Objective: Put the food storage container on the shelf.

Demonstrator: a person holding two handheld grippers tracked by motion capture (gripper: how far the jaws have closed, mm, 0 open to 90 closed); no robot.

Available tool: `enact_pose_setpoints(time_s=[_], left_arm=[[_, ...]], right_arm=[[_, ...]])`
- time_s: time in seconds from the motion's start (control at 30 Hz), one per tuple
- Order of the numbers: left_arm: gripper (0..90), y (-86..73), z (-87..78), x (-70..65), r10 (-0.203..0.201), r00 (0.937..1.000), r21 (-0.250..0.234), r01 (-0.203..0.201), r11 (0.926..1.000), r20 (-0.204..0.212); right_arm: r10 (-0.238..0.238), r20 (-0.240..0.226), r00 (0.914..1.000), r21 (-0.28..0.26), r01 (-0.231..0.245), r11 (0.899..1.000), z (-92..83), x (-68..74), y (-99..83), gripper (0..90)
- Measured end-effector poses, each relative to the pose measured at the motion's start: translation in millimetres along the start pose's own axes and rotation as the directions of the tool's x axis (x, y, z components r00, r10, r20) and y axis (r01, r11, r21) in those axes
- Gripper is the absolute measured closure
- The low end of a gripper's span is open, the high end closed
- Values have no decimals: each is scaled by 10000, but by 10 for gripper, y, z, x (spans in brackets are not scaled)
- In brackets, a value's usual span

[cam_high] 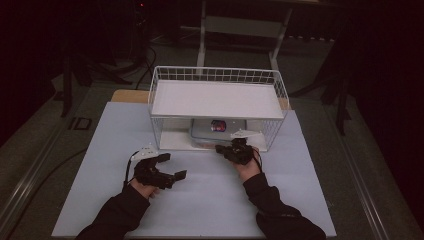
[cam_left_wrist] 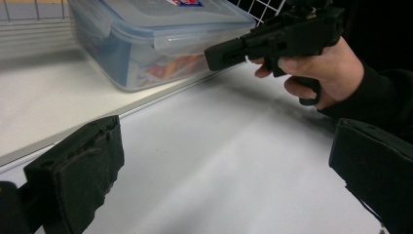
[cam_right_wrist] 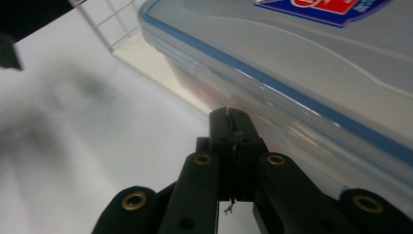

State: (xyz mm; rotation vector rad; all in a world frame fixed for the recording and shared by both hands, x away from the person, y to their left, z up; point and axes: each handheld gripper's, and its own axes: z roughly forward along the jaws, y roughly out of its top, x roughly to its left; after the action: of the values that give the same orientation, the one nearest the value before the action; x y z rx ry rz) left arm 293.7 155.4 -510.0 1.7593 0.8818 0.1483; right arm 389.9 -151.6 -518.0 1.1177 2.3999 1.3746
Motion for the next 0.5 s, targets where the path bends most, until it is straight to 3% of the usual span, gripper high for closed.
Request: enact_pose_setpoints(time_s=[0.33, 0.5], left_arm=[[0, -5, 8, 5, 11, 10000, 45, -11, 10000, 18], [0, -2, 3, 6, -28, 10000, -14, 28, 10000, 36]], right_arm=[[420, 581, 9974, -291, -403, 9988, 48, -149, 76, 898], [480, 536, 9974, -372, -460, 9982, 66, -208, 119, 898]])
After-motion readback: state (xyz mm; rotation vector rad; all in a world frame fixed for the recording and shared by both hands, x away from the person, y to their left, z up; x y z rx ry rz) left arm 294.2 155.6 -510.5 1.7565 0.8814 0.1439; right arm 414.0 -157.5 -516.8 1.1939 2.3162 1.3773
